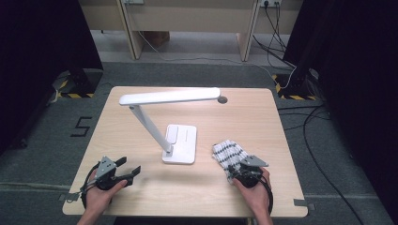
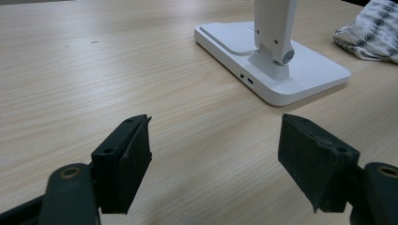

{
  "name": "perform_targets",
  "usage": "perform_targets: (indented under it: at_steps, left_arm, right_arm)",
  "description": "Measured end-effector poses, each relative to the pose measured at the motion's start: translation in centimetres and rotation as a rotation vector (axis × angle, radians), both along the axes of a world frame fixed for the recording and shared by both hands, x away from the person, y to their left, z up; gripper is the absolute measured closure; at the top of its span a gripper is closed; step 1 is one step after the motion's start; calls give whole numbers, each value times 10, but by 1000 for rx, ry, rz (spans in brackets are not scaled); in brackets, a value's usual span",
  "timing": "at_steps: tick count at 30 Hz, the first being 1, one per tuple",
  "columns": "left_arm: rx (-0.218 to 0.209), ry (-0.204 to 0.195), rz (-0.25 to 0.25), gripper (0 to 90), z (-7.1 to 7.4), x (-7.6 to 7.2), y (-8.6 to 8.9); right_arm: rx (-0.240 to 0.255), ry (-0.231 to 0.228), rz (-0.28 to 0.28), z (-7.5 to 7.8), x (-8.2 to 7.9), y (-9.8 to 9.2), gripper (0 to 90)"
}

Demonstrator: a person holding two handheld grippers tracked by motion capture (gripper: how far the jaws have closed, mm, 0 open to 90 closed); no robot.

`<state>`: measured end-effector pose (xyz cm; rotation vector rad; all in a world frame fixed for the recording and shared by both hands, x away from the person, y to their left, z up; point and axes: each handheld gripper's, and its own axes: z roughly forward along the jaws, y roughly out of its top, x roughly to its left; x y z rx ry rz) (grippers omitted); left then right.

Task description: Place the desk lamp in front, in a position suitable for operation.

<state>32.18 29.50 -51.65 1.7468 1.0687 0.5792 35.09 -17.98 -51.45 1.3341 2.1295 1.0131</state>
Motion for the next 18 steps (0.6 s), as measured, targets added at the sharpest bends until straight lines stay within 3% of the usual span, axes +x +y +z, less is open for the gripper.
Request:
perform_targets:
  at_steps: [8,18]
  left_arm:
    - [-12,-3,-6,247,0,-1,-2]
    - [0,2,-32,242,1,-2,-9]
  right_arm:
    - [27,-28,-6,1,0,-2,434]
    - [36,-84,-30,18,-1,-3,423]
